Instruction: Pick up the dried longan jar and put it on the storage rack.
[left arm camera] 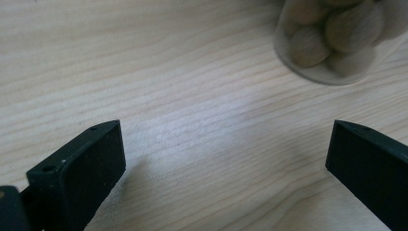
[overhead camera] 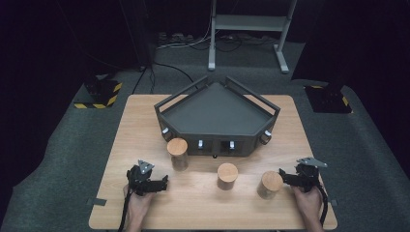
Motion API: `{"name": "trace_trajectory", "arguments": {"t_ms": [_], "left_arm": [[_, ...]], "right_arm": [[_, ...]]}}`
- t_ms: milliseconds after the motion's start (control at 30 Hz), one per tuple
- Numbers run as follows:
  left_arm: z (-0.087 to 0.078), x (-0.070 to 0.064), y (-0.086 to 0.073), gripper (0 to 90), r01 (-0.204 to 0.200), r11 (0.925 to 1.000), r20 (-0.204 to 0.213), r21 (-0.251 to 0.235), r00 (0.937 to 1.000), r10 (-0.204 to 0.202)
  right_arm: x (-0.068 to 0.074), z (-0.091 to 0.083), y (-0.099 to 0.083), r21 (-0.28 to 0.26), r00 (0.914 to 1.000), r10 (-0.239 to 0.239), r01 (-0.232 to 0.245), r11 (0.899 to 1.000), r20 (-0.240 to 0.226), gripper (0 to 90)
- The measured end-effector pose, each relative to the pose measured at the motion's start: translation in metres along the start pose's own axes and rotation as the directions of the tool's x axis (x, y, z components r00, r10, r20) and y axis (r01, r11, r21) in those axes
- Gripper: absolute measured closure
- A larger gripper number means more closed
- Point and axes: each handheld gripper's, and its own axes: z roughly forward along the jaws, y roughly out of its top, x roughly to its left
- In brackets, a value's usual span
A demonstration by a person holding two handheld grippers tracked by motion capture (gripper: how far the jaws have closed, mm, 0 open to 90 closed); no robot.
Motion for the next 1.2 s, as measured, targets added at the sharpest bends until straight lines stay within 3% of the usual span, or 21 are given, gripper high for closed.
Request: {"name": "trace_trajectory", "arguments": {"t_ms": [467,767,1000,1100,1200], "left_arm": [[-0.004,-0.02,0.01,0.6,-0.029,0.9992,0.085,-0.028,0.9959,0.031],[-0.004,-0.037,0.017,0.7,-0.059,0.9974,0.145,-0.041,0.9874,0.064],[-0.002,-0.046,0.022,1.2,-0.072,0.9962,0.168,-0.05,0.9825,0.079],[-0.001,-0.049,0.026,1.8,-0.065,0.9961,0.167,-0.06,0.9832,0.074],[0.002,-0.051,0.032,2.7,-0.051,0.9963,0.144,-0.069,0.9878,0.06]], "right_arm": [[0.0,0.0,0.0,0.0,1.0,0.0,0.0,1.0,0.0,9.1],[0.0,0.0,0.0,0.0,1.0,0.0,0.0,1.0,0.0,9.1],[0.0,0.0,0.0,0.0,1.0,0.0,0.0,1.0,0.0,9.1],[0.0,0.0,0.0,0.0,1.0,0.0,0.0,1.0,0.0,9.1],[0.0,0.0,0.0,0.0,1.0,0.0,0.0,1.0,0.0,9.1]]}}
